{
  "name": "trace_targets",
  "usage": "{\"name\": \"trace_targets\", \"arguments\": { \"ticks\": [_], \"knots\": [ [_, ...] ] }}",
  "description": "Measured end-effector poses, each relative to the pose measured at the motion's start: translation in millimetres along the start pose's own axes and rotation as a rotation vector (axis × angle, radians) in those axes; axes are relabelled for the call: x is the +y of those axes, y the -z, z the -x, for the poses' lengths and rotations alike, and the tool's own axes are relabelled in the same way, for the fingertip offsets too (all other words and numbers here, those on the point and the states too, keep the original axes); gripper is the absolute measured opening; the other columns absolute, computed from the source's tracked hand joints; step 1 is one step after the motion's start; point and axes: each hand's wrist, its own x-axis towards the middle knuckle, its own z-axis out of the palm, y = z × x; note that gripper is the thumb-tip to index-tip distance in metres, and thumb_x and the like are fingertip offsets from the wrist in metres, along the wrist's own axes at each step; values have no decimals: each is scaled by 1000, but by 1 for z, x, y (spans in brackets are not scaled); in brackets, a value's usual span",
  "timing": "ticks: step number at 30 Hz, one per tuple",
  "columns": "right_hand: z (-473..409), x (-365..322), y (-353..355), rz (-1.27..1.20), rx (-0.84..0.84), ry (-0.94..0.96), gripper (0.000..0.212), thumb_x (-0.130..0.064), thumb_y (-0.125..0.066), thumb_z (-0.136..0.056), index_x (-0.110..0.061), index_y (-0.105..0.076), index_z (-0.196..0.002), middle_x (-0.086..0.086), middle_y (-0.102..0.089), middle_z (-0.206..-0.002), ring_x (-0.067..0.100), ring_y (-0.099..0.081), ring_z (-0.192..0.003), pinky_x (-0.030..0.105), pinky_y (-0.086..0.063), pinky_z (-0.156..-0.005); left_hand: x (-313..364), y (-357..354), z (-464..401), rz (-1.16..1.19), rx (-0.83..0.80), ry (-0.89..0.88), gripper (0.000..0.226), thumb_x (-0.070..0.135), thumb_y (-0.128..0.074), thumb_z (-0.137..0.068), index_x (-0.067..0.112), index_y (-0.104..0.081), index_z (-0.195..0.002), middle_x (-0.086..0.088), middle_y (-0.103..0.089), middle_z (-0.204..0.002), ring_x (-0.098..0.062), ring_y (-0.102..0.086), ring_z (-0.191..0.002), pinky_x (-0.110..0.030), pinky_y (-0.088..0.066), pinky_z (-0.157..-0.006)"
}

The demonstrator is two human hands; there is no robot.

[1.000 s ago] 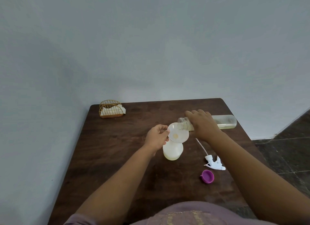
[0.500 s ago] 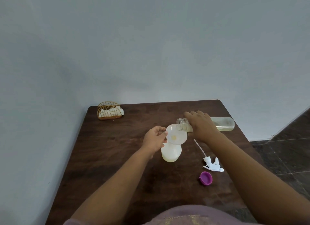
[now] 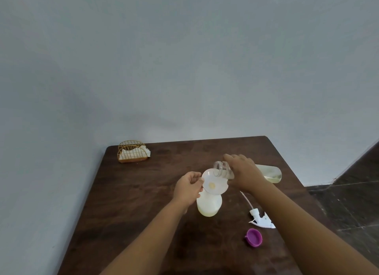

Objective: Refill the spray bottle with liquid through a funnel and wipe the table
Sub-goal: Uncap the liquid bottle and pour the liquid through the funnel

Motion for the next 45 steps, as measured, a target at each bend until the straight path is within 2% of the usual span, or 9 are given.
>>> {"name": "trace_targets", "arguments": {
  "ticks": [8,11,16,20,25,30,36,45],
  "knots": [
    [-1,1,-4,81,14,14,41,-34,-71,-73,-19,-47,-104,-6,-49,-89,16,-41,-82,29,-32,-73,2,0,1,-1,-11,-12,30,22,-61,-96,20,-59,-125,3,-66,-117,-13,-67,-92,-27,-60,-77],
    [0,1,-4,105,20,24,40,-37,-70,-75,-20,-48,-104,-4,-55,-93,16,-41,-82,28,-33,-74,1,0,1,-8,-14,-17,29,21,-61,-95,20,-59,-124,3,-66,-117,-13,-67,-92,-27,-59,-77],
    [2,-1,-1,115,22,25,41,-35,-69,-76,-19,-49,-109,-2,-58,-99,19,-51,-92,29,-37,-79,-1,1,2,3,-11,-19,29,18,-61,-95,19,-60,-125,2,-66,-118,-12,-68,-92,-28,-59,-77],
    [2,-2,-1,134,32,19,39,-31,-68,-77,-20,-49,-109,-2,-59,-99,17,-49,-90,29,-38,-82,-1,1,1,-3,-7,-23,31,18,-62,-95,19,-60,-125,3,-66,-117,-11,-68,-90,-24,-58,-74],
    [1,-2,-2,162,27,18,44,-31,-70,-76,-21,-50,-113,-2,-59,-102,19,-52,-96,32,-41,-85,-2,1,1,8,-12,-18,31,17,-61,-95,17,-60,-126,1,-66,-118,-13,-68,-92,-31,-59,-81],
    [1,-3,-1,180,23,19,47,-32,-70,-76,-20,-49,-116,-1,-59,-104,20,-53,-97,33,-41,-86,-3,2,0,-3,-10,-28,30,18,-61,-95,18,-60,-125,2,-67,-116,-11,-68,-89,-27,-59,-77],
    [2,-3,-2,167,37,20,40,-31,-69,-76,-19,-50,-109,0,-59,-99,21,-51,-94,33,-40,-84,-4,4,0,15,-28,-34,29,19,-60,-96,16,-60,-124,4,-69,-106,-12,-70,-87,-28,-59,-74],
    [1,-2,-4,171,32,17,41,-33,-69,-76,-21,-50,-110,-2,-59,-100,20,-52,-96,33,-40,-86,-3,3,0,-9,-20,-49,28,18,-60,-96,17,-60,-124,3,-68,-107,-9,-68,-86,-25,-58,-72]
  ]
}}
